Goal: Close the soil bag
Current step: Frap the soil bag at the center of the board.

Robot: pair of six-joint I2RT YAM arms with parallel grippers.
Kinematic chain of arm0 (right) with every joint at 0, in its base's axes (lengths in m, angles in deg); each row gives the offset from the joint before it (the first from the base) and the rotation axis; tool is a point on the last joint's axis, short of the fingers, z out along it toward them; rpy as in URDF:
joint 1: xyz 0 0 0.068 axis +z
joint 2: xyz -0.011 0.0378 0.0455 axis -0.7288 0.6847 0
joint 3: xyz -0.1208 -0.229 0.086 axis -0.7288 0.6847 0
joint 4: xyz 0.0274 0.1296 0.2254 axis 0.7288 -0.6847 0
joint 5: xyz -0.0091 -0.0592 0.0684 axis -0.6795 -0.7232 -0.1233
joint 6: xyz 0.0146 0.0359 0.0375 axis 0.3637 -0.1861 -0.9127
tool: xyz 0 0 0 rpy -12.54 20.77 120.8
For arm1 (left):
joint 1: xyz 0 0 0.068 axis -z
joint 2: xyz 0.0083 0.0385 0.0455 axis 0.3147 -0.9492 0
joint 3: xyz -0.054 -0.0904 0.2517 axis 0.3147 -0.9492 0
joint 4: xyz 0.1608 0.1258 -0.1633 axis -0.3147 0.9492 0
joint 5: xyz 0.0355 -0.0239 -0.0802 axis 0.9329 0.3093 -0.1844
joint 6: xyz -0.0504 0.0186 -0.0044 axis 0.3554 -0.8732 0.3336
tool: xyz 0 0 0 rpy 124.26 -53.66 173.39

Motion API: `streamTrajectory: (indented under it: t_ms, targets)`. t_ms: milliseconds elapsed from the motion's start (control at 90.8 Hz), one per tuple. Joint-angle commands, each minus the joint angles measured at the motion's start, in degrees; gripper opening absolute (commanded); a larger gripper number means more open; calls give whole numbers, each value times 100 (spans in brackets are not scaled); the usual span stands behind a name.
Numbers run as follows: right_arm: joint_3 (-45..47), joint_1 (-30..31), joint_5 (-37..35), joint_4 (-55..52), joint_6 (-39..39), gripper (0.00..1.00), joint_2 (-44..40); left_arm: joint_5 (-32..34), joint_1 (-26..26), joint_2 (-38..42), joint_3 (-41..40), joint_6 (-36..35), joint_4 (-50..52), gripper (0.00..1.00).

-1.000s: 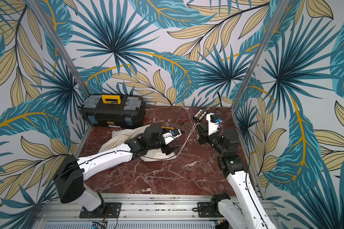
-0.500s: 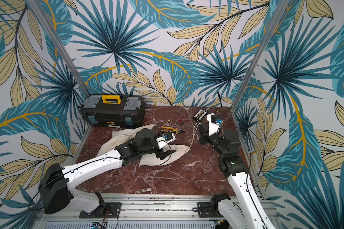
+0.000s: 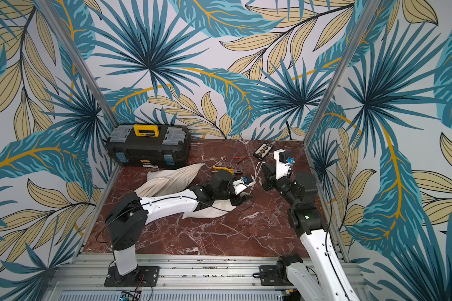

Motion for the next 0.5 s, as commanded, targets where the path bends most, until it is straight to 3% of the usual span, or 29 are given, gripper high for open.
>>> streamTrajectory:
  t_ms: [0, 143, 209, 330, 485]
  targets:
    - [-38, 26, -87, -63, 37, 0, -50, 232, -68, -239, 386, 44, -167, 50]
    - [-134, 20, -428, -161, 83, 0, -143, 628, -116, -304, 219, -61, 65, 15]
    - [-246, 10, -782, -234, 101, 0, -222, 728, -103, -214, -27, -74, 342, 6]
    - [-468, -33, -1374, -292, 112, 0, -226, 1310, 49, -133, -486, -147, 762, 4]
    - [-725, -106, -1697, -322, 104, 0, -150, 2055, 130, -293, -670, 191, 1502, 10]
